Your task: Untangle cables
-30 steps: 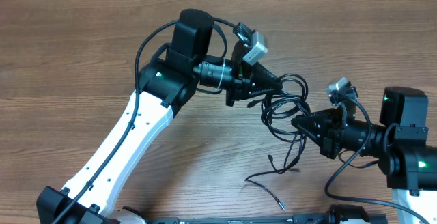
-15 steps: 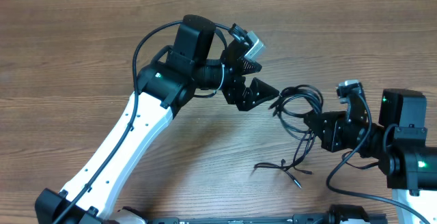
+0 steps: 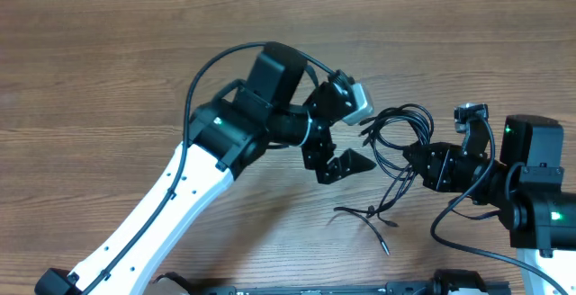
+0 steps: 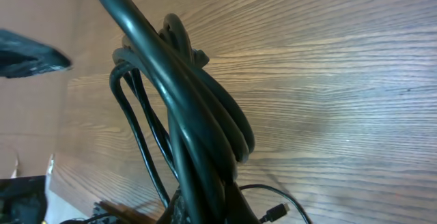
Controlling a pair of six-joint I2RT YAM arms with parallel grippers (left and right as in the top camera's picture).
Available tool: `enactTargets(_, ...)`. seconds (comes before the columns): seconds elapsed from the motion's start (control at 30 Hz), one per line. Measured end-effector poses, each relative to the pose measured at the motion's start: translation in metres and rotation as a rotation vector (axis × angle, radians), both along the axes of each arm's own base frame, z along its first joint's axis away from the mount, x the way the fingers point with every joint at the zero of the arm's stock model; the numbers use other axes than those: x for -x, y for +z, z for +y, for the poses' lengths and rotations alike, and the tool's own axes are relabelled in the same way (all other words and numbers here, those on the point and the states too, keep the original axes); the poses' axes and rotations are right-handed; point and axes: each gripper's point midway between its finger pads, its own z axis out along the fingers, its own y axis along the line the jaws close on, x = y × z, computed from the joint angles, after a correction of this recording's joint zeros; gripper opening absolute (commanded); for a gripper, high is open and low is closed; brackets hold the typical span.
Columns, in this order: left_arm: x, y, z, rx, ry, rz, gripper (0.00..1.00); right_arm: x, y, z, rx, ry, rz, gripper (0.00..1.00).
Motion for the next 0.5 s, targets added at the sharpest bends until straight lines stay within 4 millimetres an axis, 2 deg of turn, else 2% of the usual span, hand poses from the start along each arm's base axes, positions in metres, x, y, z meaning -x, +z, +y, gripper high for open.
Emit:
enactTargets(0.13,-0.011,-0.010,-0.003,-0.073,0.121,-0.013,1.00,0.001,0.002,0.003,-0.017,0.008,0.002,0.04)
enactTargets(0.43,-0.035,-0.013,-0.003,-0.108,0.366,0.021,1.00,-0.001,0.003,0.003,-0.036,-0.010,0.010,0.04)
enactTargets(0.5,-0.042,-0.020,-0.004,-0.114,0.413,0.054,0.93,-0.001,0.003,0.003,-0.041,-0.017,0.016,0.04)
